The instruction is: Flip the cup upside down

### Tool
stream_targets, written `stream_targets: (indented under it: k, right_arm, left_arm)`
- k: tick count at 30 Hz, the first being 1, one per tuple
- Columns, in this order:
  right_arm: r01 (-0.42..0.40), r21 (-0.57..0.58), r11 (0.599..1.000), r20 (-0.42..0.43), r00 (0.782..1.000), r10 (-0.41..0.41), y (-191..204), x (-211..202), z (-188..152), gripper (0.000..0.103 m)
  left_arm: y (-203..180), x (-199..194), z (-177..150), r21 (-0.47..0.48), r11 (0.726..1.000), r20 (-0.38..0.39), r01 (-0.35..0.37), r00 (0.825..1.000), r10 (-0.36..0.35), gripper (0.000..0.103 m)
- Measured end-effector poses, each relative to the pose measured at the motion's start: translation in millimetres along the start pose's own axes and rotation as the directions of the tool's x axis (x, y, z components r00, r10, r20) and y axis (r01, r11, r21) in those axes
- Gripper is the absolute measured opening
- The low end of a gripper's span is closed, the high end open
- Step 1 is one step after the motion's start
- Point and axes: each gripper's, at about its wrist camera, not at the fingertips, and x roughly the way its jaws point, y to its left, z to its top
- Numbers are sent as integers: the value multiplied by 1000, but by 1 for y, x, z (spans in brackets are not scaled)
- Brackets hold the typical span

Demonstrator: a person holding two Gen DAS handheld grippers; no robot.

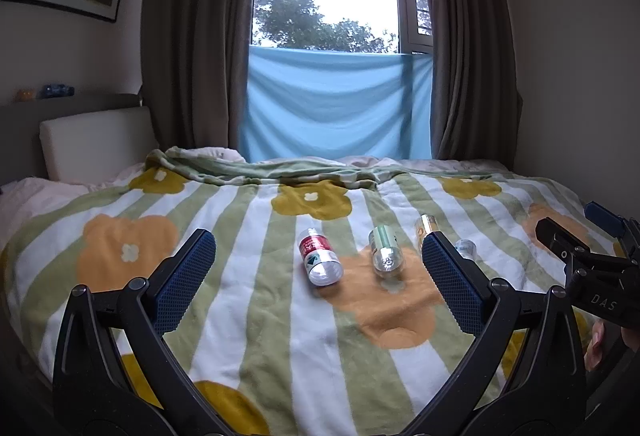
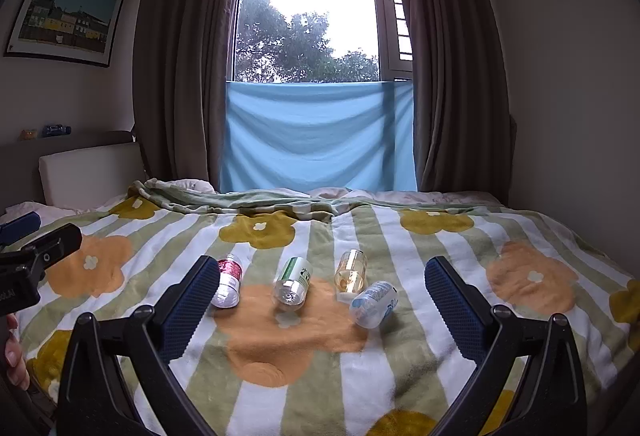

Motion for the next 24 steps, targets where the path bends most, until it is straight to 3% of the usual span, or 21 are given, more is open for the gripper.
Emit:
stream_targets:
  k: [24]
  right_arm:
    - [-2, 3, 1000, -9, 1000, 2, -2, 2, -2, 102]
  left_arm:
    - [2, 10, -9, -7, 1000, -42, 8, 999, -9, 103]
